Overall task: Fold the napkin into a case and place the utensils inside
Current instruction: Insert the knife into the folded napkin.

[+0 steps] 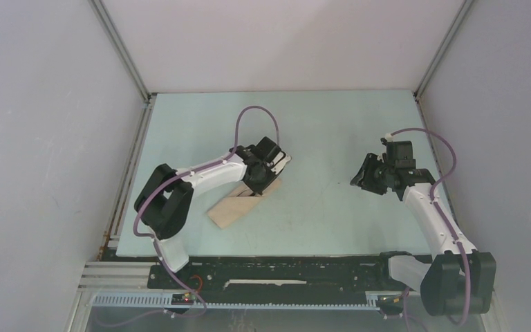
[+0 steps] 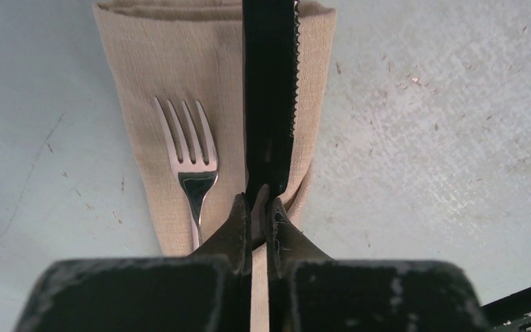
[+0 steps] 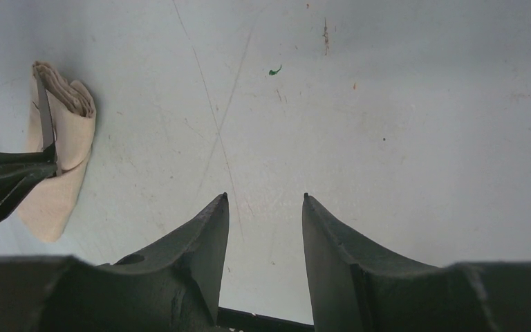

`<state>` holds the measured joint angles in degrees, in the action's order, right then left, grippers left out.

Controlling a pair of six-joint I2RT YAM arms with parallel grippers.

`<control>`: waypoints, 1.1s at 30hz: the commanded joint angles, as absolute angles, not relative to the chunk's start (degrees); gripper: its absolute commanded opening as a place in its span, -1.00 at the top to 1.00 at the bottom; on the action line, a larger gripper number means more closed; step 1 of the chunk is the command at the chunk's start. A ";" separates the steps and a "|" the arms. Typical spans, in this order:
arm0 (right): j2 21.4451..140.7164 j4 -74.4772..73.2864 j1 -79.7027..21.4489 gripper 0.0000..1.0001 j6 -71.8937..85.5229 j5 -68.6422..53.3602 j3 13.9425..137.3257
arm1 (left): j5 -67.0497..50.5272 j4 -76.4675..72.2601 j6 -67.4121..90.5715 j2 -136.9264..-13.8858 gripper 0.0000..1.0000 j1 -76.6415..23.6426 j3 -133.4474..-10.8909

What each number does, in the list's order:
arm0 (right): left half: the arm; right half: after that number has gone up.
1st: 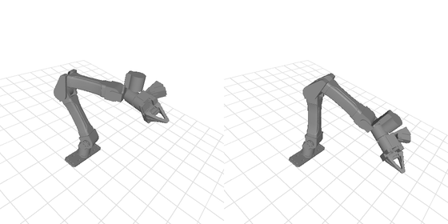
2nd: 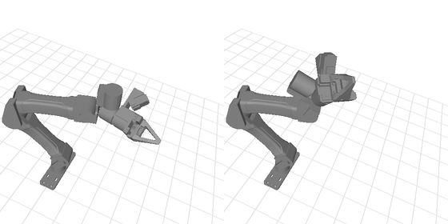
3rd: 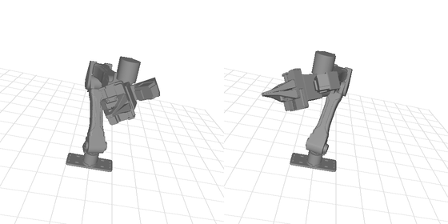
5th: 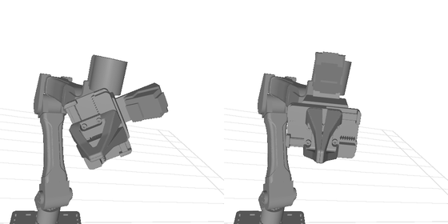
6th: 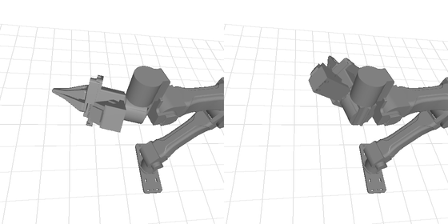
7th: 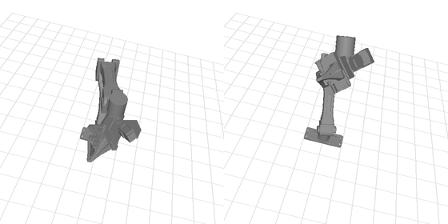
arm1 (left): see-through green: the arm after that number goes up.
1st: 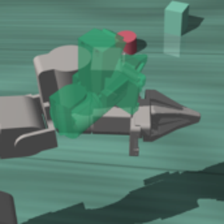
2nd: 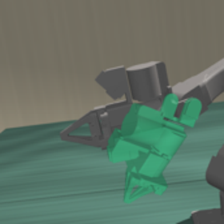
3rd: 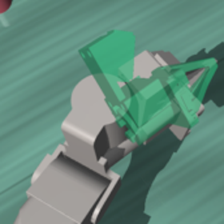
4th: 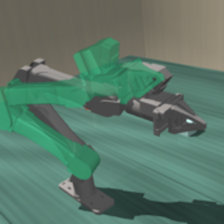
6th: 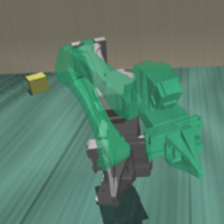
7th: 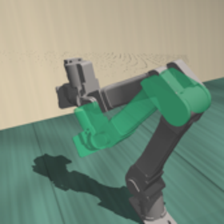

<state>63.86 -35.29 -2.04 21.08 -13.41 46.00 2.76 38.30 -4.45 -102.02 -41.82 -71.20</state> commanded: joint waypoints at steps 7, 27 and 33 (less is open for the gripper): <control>63.46 -33.97 -2.81 -0.03 20.43 -12.83 45.88 | 3.07 37.33 -3.87 -95.80 1.00 -41.84 -67.03; 63.72 -33.76 -3.58 -0.03 20.41 -12.66 45.62 | 3.03 37.35 -1.22 -94.43 0.26 -41.87 -66.33; 63.61 -33.82 -3.77 -0.03 20.46 -12.57 45.62 | 1.32 38.75 -0.27 -97.87 0.08 -41.77 -71.59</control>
<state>63.86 -34.87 -3.20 21.10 -13.17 45.80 2.96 38.72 -1.52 -97.36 -41.82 -66.89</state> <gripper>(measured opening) 0.516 0.448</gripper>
